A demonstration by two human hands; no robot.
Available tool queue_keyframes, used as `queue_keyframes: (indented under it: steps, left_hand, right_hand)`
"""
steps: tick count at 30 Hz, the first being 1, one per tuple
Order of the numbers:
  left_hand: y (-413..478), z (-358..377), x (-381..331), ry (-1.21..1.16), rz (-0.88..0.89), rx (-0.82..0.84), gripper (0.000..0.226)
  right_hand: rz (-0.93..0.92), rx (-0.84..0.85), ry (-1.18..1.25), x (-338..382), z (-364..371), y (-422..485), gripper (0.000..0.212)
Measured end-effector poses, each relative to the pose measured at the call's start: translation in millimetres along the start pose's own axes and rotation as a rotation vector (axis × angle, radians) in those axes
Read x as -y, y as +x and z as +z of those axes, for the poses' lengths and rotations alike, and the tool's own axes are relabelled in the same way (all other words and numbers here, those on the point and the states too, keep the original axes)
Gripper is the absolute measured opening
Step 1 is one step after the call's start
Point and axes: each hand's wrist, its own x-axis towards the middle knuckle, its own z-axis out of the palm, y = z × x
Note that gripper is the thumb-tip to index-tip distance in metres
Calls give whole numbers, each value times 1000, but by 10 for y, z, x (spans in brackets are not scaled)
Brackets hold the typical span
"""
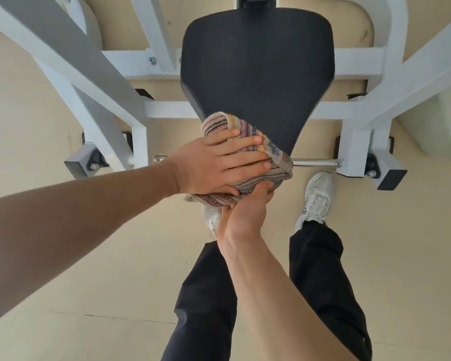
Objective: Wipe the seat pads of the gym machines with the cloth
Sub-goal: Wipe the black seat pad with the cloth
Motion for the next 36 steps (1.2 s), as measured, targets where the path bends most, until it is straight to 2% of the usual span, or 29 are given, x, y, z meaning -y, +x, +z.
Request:
queue_keyframes:
  steps: [2, 5, 7, 8, 10, 14, 16, 19, 22, 24, 27, 32, 36]
  left_hand:
    - [80, 10, -294, -32, -220, -20, 63]
    - [402, -17, -866, -119, -607, -114, 52]
    - [611, -33, -1053, -158, -758, -135, 45]
    - [643, -36, -1044, -161, -777, -140, 45]
    - [513, -20, -875, -142, -659, -132, 50]
    - [180, -48, -210, -84, -99, -28, 66]
    - [183, -81, -29, -82, 4, 46, 68]
    - [224, -143, -163, -148, -157, 121, 64]
    - [357, -287, -432, -293, -452, 171, 61]
    - [526, -355, -454, -359, -583, 235, 63]
    - [900, -315, -206, -377, -620, 309, 65]
    - [1539, -41, 492, -409, -646, 344, 70]
    - [1789, 174, 894, -389, -614, 314, 79]
  right_hand:
    - [-75, 17, -81, 170, -118, 143, 51]
    - [-183, 15, -258, 578, -156, 444, 55]
    - [-184, 8, -289, 713, -147, 583, 53]
    - [-151, 18, -247, 722, -151, 596, 49]
    - [-71, 66, -103, 627, -167, 526, 46]
    - [-1, 52, 111, 310, -123, 366, 43]
    - [-4, 29, 134, 244, -94, 312, 44]
    - [-65, 25, 0, 256, -147, 342, 49]
    - [-190, 162, -217, 519, -190, 545, 55]
    - [-290, 245, -391, 759, -131, 730, 52]
    - [-379, 268, -515, 1091, 86, 1013, 53]
    - [-494, 144, -539, 1625, 505, 1600, 43]
    - [-607, 253, -840, 1935, 619, 1964, 34]
